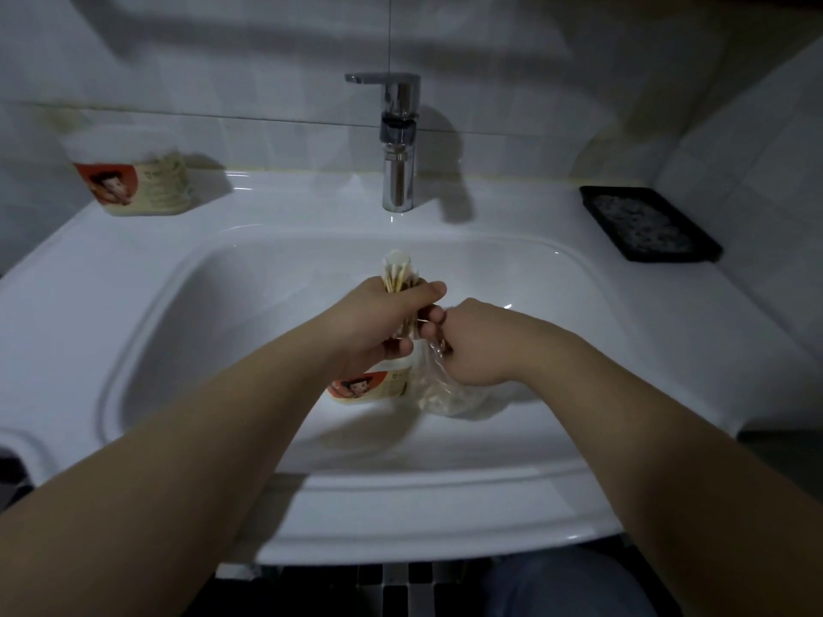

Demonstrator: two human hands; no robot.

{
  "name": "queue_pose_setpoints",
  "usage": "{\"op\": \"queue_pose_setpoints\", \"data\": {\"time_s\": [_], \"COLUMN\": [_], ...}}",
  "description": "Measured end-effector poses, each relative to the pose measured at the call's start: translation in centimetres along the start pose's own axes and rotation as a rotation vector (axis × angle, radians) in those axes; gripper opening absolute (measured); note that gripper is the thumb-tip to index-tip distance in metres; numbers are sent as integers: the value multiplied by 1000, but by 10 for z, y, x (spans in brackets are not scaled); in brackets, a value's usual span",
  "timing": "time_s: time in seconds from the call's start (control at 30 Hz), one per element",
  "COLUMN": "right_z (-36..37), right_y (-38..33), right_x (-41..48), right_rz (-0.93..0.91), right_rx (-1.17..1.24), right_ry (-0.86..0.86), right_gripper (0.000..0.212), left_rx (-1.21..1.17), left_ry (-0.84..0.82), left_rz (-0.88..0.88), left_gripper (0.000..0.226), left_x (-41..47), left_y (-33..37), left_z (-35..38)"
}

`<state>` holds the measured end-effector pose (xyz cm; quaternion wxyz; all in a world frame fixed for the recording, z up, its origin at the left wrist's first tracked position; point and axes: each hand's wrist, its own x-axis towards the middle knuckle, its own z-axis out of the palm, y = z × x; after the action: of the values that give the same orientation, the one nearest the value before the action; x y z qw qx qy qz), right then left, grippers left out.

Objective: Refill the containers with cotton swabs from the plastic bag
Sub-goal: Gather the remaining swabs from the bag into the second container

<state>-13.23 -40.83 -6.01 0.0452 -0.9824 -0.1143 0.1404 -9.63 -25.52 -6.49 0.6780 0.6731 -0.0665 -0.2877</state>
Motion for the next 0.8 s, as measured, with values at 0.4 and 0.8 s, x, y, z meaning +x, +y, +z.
{"op": "queue_pose_setpoints", "data": {"time_s": [0.4,0.8], "right_z": [-11,-12], "right_y": [11,21], "right_x": [-7,-5], "right_rz": [48,-19], "right_rx": [135,276], "right_ry": [93,285], "right_gripper": [21,14], "left_rx": [463,550], "left_ry": [62,152], "left_rz": [160,8], "left_gripper": [33,11], "left_x": [2,8], "left_y": [-5,-8], "left_z": [-5,-9]}}
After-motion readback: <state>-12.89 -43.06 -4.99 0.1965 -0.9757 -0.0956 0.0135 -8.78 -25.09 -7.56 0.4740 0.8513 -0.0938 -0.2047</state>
